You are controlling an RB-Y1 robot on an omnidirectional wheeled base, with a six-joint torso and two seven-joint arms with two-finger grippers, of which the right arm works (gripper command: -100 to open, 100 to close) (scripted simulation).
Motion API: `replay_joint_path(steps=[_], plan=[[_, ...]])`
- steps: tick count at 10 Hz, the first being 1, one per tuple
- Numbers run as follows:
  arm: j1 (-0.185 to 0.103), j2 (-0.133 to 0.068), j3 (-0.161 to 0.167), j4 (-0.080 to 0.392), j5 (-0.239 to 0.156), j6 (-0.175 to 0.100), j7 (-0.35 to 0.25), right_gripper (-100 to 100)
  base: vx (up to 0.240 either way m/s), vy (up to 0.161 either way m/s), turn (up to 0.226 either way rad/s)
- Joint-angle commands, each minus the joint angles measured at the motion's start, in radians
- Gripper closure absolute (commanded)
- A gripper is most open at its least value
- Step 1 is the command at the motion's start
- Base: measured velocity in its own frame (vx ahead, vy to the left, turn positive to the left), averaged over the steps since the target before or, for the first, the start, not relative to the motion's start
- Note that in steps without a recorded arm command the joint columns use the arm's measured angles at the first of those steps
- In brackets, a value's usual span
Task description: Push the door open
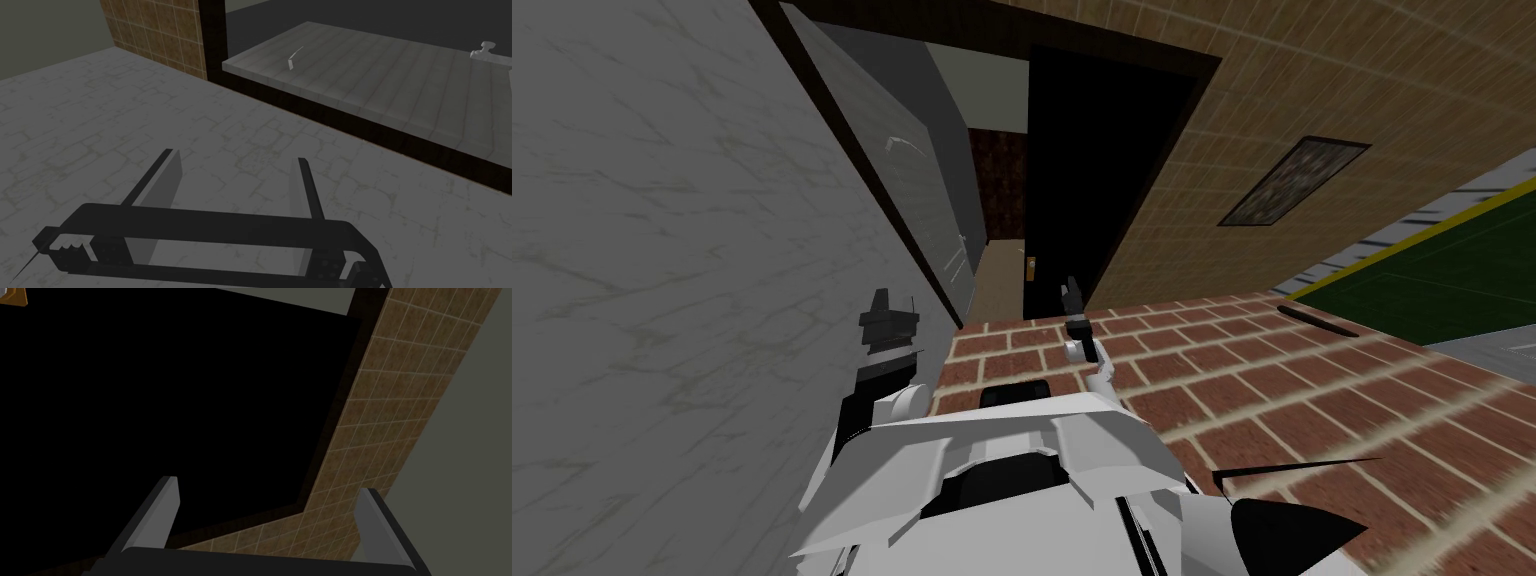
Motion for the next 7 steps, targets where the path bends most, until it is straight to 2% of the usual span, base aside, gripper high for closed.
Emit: replay_joint_path(steps=[1, 2, 3, 6, 7], plan=[[-0.027, -0.005, -0.003, 0.050, 0.007, -0.002, -0.014, -100, 0.041, 0.012, -0.012], [-0.049, -0.010, -0.006, 0.076, 0.013, 0.001, -0.028, -100, 0.080, 0.033, -0.013], [-0.049, -0.010, -0.006, 0.092, 0.013, 0.001, -0.028, -100, 0.070, 0.020, -0.006], [-0.115, -0.026, -0.015, 0.201, 0.032, 0.008, -0.069, -100, 0.074, 0.018, -0.012], [-0.115, -0.026, -0.015, 0.213, 0.032, 0.008, -0.069, -100, 0.064, 0.020, -0.005]])
